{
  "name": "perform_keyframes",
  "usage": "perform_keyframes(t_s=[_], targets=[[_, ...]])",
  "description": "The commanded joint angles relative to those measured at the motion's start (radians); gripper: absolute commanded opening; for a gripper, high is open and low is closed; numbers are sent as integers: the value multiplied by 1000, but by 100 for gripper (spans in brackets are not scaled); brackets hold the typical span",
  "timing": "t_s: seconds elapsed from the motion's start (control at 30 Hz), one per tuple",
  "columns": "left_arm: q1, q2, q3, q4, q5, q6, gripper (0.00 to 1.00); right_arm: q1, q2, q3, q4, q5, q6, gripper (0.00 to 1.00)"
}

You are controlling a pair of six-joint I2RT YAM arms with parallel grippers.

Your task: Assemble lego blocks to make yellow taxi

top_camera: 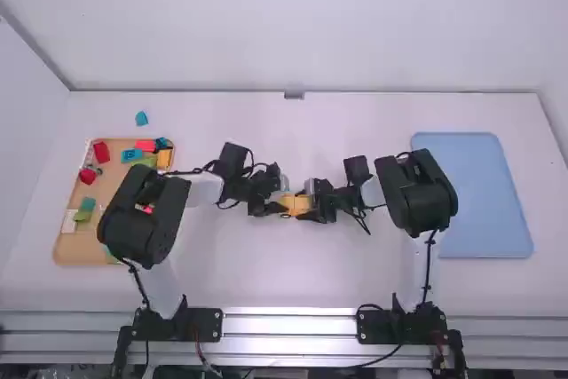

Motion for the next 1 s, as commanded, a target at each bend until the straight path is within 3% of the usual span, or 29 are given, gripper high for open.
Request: perform_keyframes(t_s=[0.0, 0.03, 0.77, 0.97], targets=[[12, -77, 28, -15, 16, -9, 20, 7, 11, -5, -9, 18, 6, 46], [8, -80, 27, -19, 16, -9, 3, 7, 11, -5, -8, 17, 6, 46], [-50, 127, 26, -38, 67, -3, 2, 8, 11, -5, -7, 18, 6, 47], [-48, 151, 26, -79, -64, -33, 2, 8, 11, -5, -10, 17, 6, 47]])
